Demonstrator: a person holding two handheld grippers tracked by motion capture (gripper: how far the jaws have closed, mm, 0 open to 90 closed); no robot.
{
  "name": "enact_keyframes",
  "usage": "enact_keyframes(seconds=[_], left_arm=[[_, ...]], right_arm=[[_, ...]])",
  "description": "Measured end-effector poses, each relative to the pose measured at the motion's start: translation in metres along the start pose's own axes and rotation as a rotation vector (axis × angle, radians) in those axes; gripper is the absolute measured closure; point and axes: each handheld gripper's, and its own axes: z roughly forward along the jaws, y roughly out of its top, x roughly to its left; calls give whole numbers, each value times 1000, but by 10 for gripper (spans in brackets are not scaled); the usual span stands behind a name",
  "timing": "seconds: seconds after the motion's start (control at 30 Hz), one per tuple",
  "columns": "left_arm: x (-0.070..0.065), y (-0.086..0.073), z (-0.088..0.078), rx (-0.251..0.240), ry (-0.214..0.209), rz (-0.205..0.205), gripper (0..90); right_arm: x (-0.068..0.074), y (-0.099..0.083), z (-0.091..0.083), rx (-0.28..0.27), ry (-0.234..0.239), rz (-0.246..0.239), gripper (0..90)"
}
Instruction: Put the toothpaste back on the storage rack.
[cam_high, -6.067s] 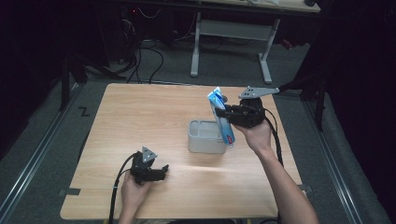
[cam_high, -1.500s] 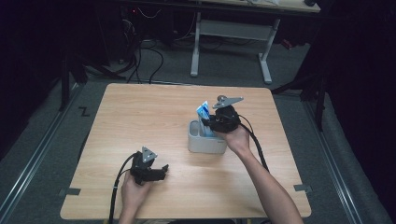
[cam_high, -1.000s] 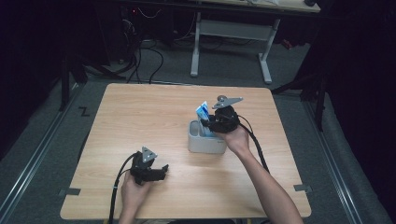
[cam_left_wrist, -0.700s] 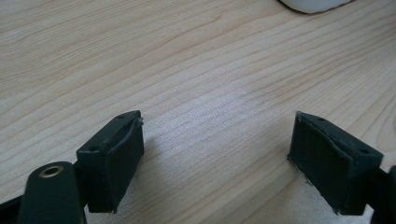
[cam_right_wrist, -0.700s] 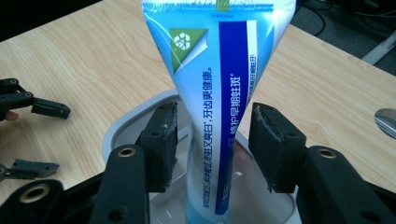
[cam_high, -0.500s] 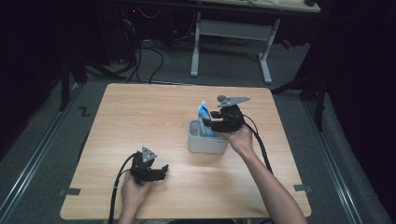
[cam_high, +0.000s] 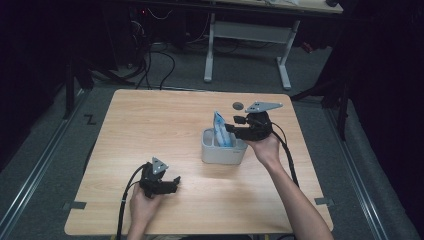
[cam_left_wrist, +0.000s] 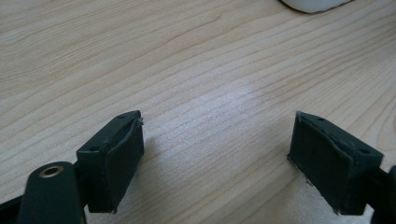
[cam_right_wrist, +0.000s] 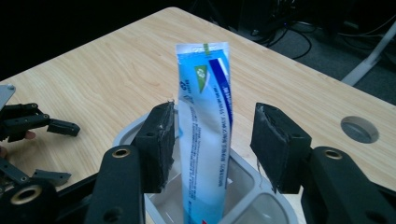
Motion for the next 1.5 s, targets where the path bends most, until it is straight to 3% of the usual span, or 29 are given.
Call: enact_keyframes(seconds=[0.33,1.5], left_arm=[[0,0,0,0,0,0,180],[0,0,0,0,0,0,180]], right_arm=[[-13,-10,-18,-46,-22,57,508],[-30,-18,-74,-133,-86,86,514]])
